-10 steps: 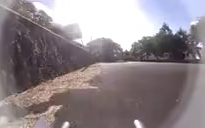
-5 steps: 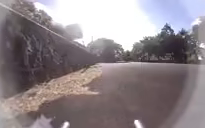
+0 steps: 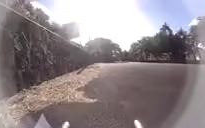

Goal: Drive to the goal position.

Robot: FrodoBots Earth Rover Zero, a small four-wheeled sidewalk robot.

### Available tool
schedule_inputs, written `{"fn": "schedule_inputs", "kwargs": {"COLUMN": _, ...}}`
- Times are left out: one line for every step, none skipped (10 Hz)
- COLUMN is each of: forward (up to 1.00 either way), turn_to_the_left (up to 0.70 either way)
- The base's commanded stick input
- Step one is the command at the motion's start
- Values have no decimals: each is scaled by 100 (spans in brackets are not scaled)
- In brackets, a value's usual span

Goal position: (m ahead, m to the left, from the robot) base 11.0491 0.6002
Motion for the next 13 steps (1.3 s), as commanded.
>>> {"fn": "schedule_inputs", "kwargs": {"forward": 70, "turn_to_the_left": 0}}
{"fn": "schedule_inputs", "kwargs": {"forward": 70, "turn_to_the_left": 0}}
{"fn": "schedule_inputs", "kwargs": {"forward": 70, "turn_to_the_left": 0}}
{"fn": "schedule_inputs", "kwargs": {"forward": 70, "turn_to_the_left": 0}}
{"fn": "schedule_inputs", "kwargs": {"forward": 70, "turn_to_the_left": -17}}
{"fn": "schedule_inputs", "kwargs": {"forward": 70, "turn_to_the_left": -21}}
{"fn": "schedule_inputs", "kwargs": {"forward": 70, "turn_to_the_left": -25}}
{"fn": "schedule_inputs", "kwargs": {"forward": 70, "turn_to_the_left": -28}}
{"fn": "schedule_inputs", "kwargs": {"forward": 70, "turn_to_the_left": -29}}
{"fn": "schedule_inputs", "kwargs": {"forward": 70, "turn_to_the_left": -31}}
{"fn": "schedule_inputs", "kwargs": {"forward": 70, "turn_to_the_left": -30}}
{"fn": "schedule_inputs", "kwargs": {"forward": 70, "turn_to_the_left": -29}}
{"fn": "schedule_inputs", "kwargs": {"forward": 70, "turn_to_the_left": -8}}
